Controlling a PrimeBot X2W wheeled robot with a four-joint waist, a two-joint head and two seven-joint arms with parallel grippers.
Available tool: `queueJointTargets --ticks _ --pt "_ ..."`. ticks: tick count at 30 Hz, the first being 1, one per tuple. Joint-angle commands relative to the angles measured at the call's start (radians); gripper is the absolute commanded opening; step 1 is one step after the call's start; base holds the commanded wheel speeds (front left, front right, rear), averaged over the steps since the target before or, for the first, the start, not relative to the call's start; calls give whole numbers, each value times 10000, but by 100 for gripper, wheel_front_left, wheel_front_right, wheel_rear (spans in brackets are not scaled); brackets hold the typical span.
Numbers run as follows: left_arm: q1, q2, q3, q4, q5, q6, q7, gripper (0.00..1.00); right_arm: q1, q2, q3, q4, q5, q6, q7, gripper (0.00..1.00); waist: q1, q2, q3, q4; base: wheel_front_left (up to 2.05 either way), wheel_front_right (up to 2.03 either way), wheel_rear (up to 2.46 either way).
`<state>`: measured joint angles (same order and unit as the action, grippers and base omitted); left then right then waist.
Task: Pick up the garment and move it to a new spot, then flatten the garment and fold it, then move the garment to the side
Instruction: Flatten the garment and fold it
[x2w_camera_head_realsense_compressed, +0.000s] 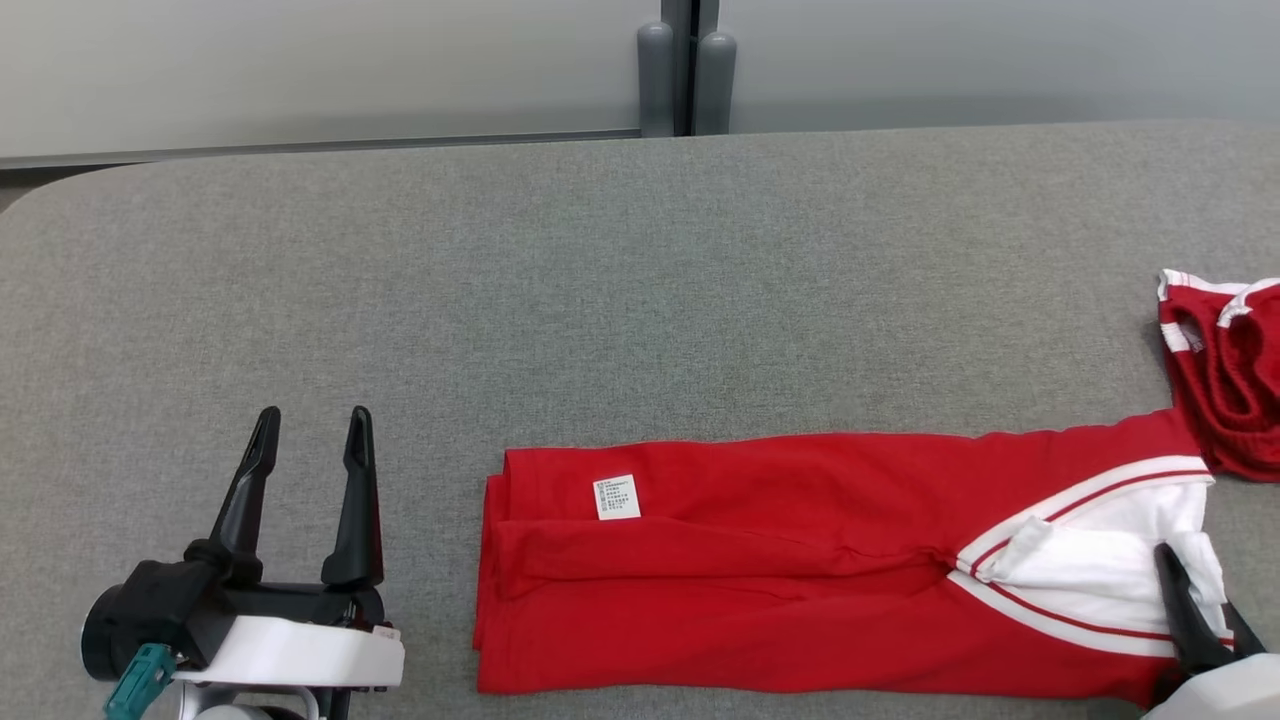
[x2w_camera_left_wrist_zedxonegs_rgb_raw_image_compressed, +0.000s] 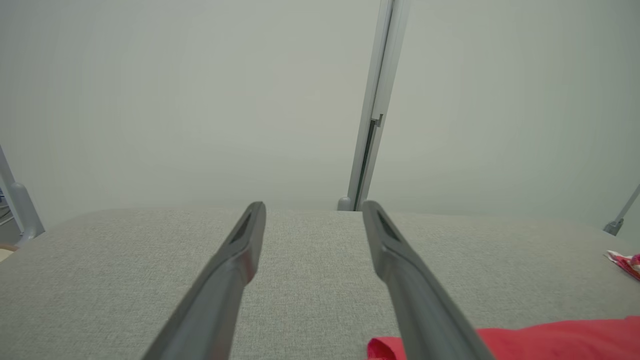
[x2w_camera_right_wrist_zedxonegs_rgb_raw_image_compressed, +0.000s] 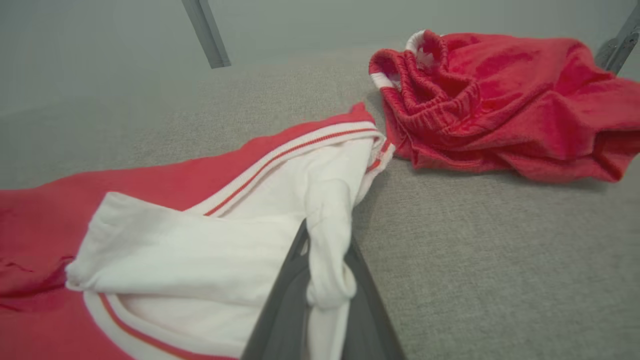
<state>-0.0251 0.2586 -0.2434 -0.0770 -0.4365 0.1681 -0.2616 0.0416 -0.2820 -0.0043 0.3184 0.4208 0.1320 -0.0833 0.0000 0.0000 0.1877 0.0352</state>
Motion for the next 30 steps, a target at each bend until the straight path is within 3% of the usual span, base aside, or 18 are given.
queueJointTargets --ticks 1,7,11,15,23,29,30 --pt "91 45 57 -9 26 -10 -41 100 -43 -99 -54 -184 -40 -25 8 0 0 0 -65 -47 0 0 0" --pt "160 73 17 -12 34 -6 -41 100 -401 -134 556 -1664 -526 -20 418 0 0 0 -229 -35 0 0 0" --pt "105 69 -61 26 38 -7 -18 100 -830 224 1797 -3043 -859 -14 1032 0 0 0 -326 26 0 0 0" --pt "29 46 -156 54 37 -38 25 100 -1408 788 3403 -3481 -777 -14 1437 0 0 0 -370 164 0 0 0" --pt "-158 13 -294 119 46 -73 62 100 -2568 2045 6442 -1781 167 -14 1044 0 0 0 -156 558 0 0 0" --pt "-400 -57 -352 268 1 -158 36 100 -3472 2289 7721 35 1055 -14 271 0 0 0 144 819 0 0 0" --pt "-432 -52 -359 306 11 -157 32 100 -3617 2309 7977 142 1301 -14 135 6 0 0 177 828 0 0 0"
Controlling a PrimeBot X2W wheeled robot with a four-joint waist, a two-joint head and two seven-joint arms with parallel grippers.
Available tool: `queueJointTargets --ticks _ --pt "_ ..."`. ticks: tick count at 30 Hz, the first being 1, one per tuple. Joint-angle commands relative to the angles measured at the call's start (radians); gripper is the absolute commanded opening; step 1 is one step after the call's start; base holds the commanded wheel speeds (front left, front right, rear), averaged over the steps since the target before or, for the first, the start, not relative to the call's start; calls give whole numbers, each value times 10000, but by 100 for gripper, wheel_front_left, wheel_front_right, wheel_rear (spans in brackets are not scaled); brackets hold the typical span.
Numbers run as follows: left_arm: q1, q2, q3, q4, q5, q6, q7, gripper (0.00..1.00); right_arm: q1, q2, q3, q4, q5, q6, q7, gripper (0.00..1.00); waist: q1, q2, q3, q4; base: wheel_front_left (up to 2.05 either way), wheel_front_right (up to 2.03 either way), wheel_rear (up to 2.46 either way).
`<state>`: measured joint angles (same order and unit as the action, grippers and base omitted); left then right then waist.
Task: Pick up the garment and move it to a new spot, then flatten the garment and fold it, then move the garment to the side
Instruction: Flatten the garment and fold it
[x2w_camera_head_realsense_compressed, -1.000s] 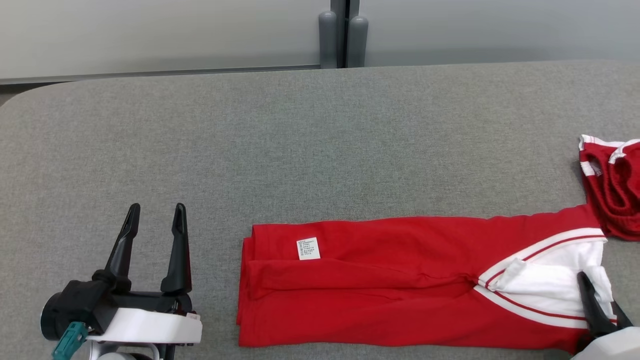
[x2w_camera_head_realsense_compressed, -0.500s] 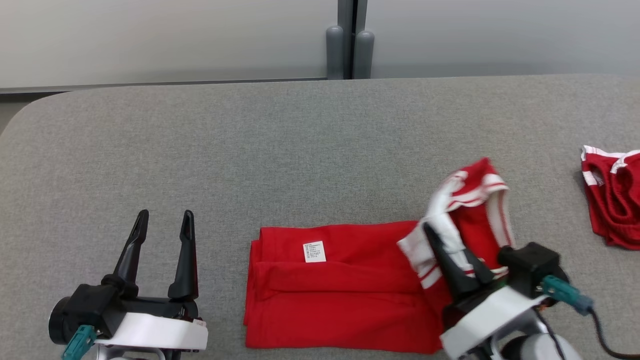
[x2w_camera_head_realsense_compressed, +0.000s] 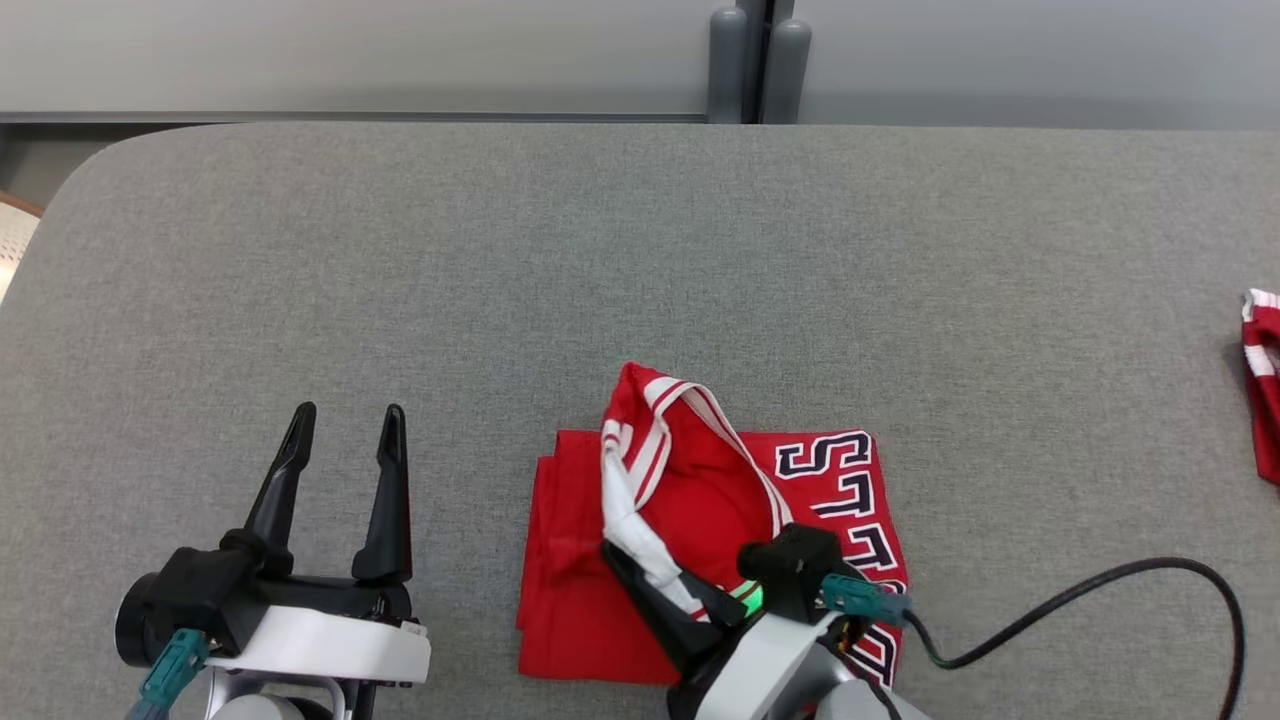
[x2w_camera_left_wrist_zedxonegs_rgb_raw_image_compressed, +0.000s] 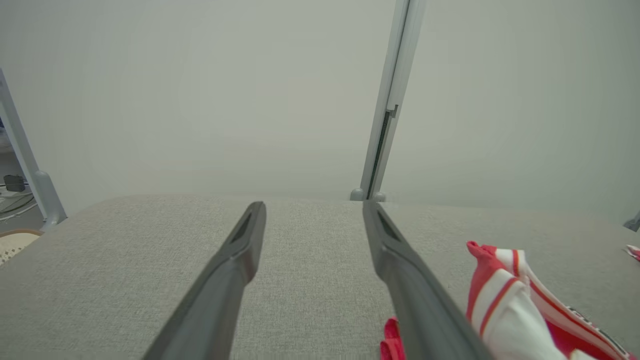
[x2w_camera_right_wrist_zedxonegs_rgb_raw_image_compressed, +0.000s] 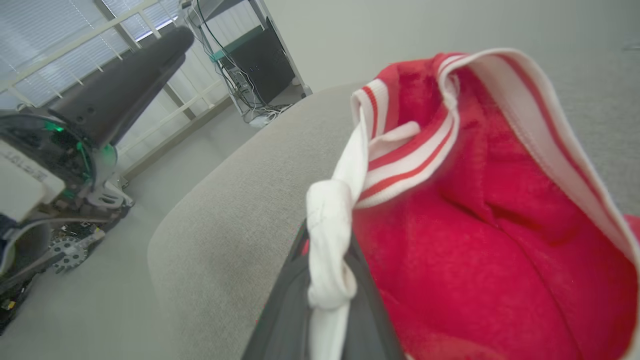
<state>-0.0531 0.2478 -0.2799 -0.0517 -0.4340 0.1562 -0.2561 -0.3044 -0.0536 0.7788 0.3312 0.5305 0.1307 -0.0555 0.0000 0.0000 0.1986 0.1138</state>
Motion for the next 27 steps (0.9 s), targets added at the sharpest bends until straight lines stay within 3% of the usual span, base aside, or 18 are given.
queueJointTargets --ticks 1,2,3,8,12,21,27 --pt "-190 43 6 77 -14 -50 -30 100 -338 21 384 170 307 -1 -238 39 0 0 105 45 0 0 0" --pt "-206 38 -1 117 -21 -62 -34 100 -485 3 535 315 431 -1 -375 75 0 0 122 45 0 0 0" --pt "-225 35 -3 146 -17 -76 -34 100 -636 -1 671 406 471 -1 -559 100 0 0 147 36 0 0 0" --pt "-254 30 81 217 -6 -93 -62 100 -1252 7 887 479 468 -1 -1487 100 0 0 189 -61 0 0 0" --pt "-243 48 144 245 27 -75 -65 100 -1431 -2 445 144 270 -1 -1829 100 0 0 160 -170 0 0 0" --pt "52 133 287 279 141 50 -79 100 -151 -911 -3370 -1086 -1166 -1 -2026 100 0 0 -93 -613 0 0 0" --pt "313 218 449 294 36 48 -88 100 1575 -1510 -6044 -1985 -1946 -1 -1387 100 0 0 -359 -875 0 0 0"
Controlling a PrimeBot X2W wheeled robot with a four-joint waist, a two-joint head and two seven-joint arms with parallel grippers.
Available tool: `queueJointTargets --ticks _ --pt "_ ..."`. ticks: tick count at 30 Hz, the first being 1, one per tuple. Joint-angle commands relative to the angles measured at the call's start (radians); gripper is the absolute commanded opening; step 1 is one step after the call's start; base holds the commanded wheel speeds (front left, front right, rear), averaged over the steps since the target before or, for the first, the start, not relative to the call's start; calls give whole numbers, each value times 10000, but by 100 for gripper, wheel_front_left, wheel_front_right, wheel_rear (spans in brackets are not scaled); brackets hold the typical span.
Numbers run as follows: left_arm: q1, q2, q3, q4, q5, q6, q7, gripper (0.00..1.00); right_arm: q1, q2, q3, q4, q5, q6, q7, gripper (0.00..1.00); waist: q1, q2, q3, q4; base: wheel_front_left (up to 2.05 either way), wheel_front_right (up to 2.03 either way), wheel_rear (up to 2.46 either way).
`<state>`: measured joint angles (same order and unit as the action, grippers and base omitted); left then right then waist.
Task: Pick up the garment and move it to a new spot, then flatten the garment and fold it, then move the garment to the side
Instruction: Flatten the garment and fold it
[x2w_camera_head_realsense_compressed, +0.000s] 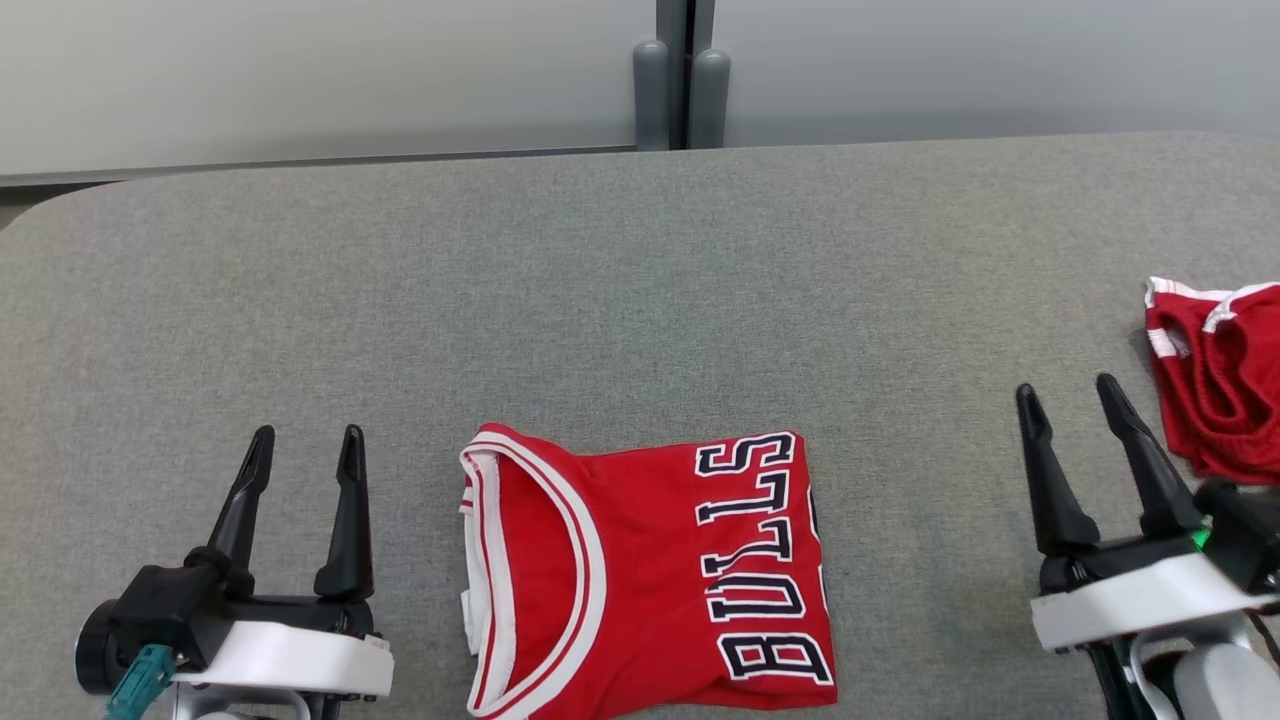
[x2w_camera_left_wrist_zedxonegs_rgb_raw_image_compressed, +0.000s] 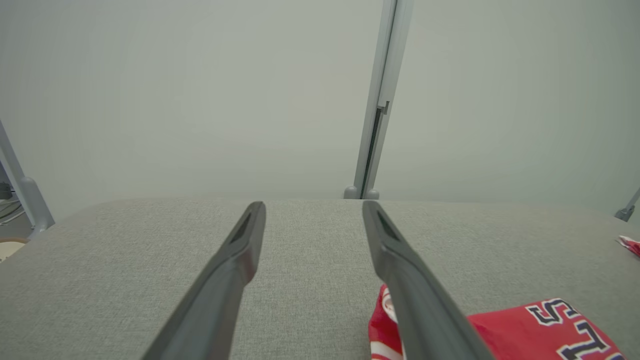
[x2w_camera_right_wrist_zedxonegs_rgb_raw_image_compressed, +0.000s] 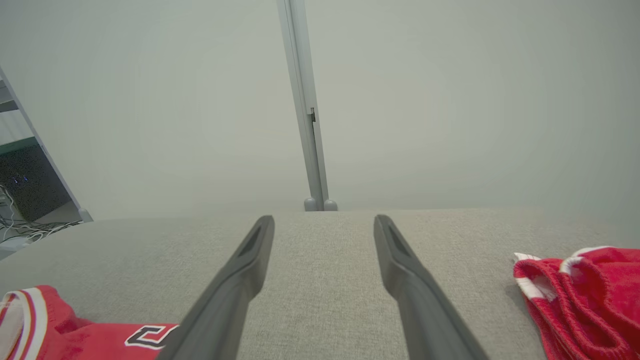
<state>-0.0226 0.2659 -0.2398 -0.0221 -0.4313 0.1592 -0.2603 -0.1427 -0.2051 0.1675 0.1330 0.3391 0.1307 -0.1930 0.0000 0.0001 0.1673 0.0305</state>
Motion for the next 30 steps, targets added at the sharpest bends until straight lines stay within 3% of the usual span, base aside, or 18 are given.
queueJointTargets --ticks 1,5,14,30 --pt "62 79 88 -6 20 35 -47 100 247 0 -241 -220 -91 -1 125 100 0 -1 -97 -80 0 0 0" --pt "335 140 184 39 -33 74 -44 100 1120 84 -862 -1021 -379 -1 639 100 0 -1 -419 -214 0 0 0" --pt "1401 243 78 209 -123 132 74 100 2593 269 -1201 -2086 -486 -1 1630 100 0 -1 -1859 -345 0 0 0" --pt "2114 440 74 -28 -84 483 352 100 3221 22 -1256 -2198 -158 -1 1958 100 0 -1 -2604 -456 0 0 0"
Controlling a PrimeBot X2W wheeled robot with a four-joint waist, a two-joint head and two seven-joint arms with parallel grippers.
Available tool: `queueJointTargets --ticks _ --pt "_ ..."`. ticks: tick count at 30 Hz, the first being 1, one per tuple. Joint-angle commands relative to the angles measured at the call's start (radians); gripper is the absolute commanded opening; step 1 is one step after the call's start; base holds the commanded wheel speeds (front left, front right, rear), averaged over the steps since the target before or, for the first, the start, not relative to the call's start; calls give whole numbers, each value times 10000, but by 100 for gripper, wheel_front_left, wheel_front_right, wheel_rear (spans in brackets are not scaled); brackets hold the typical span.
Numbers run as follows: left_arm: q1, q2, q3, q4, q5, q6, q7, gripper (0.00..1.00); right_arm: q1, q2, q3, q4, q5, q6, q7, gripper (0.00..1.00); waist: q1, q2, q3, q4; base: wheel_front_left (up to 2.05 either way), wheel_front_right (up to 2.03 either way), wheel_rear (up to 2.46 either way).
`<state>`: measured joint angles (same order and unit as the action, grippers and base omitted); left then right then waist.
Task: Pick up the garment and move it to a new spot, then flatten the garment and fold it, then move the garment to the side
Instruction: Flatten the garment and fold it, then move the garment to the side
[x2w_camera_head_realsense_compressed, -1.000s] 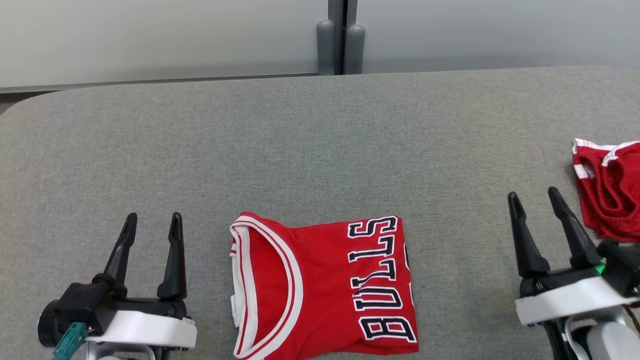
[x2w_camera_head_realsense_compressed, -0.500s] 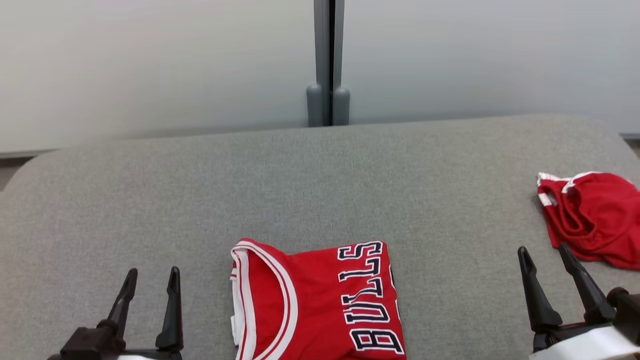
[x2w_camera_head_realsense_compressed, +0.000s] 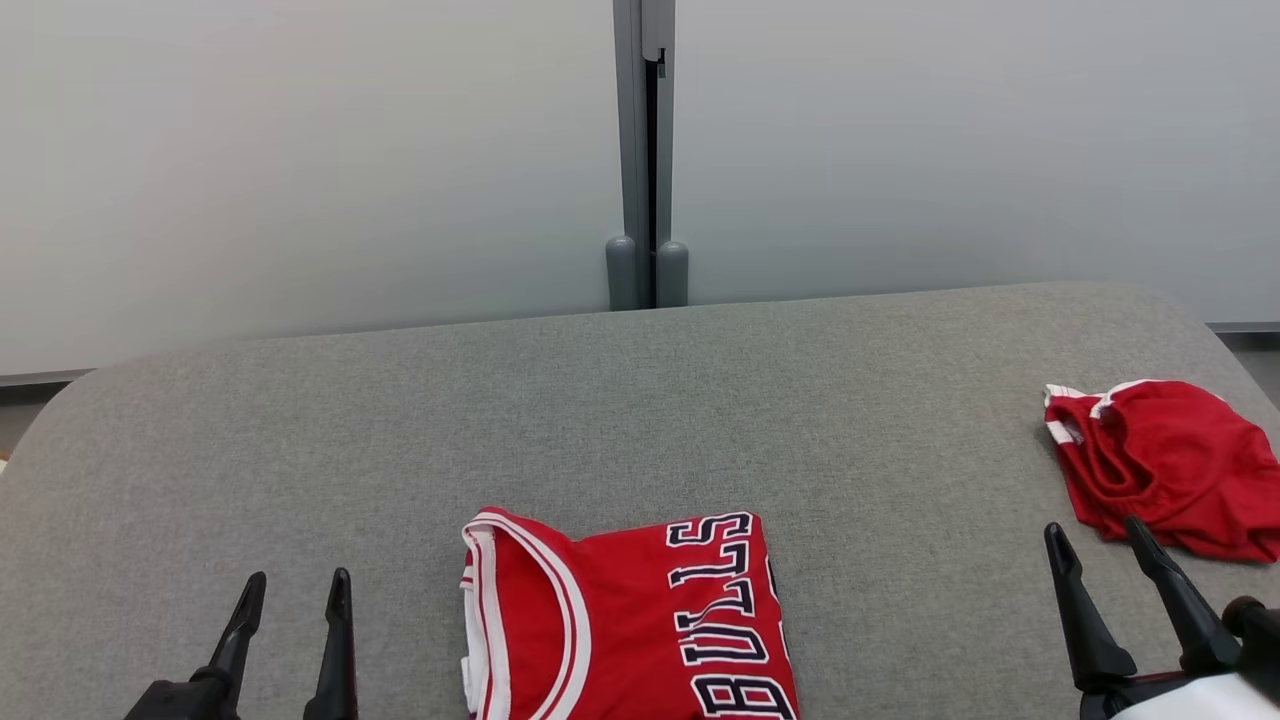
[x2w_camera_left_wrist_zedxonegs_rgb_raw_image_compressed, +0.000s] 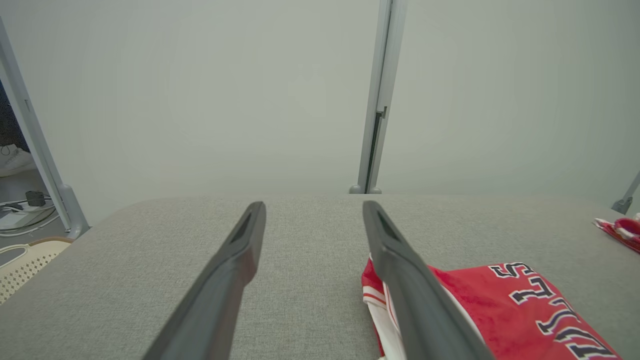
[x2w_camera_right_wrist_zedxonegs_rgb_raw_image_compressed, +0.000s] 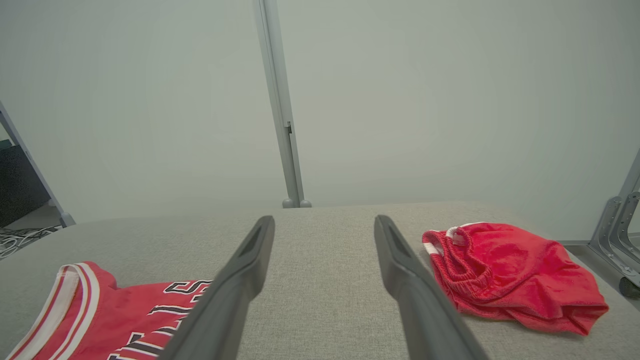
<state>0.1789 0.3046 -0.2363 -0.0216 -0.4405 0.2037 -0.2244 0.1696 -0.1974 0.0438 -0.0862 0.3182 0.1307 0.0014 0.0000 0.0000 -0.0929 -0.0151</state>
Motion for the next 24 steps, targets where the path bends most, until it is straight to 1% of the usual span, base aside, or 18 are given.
queueJointTargets --ticks 1,8,11,16,21,24 --pt "109 70 23 -43 32 62 20 100 98 -64 -32 -10 60 -1 15 100 0 0 -1 7 0 0 0" --pt "58 16 -97 -43 -30 70 111 100 127 -85 -11 -11 -7 -2 68 100 0 0 3 74 0 0 0" --pt "40 72 -121 -9 50 145 153 100 94 -57 -11 -51 -44 -2 89 100 0 0 14 64 0 0 0" --pt "-11 12 -130 -102 -19 193 138 100 47 -8 -31 -93 -81 -1 121 100 0 0 58 111 0 0 0" --pt "-327 32 -257 -221 85 133 205 100 38 32 -20 -6 -180 -1 281 100 0 0 264 437 0 0 0" --pt "-598 -29 -371 -352 155 82 193 100 -71 9 53 313 -231 -2 347 100 0 0 527 822 0 0 0"
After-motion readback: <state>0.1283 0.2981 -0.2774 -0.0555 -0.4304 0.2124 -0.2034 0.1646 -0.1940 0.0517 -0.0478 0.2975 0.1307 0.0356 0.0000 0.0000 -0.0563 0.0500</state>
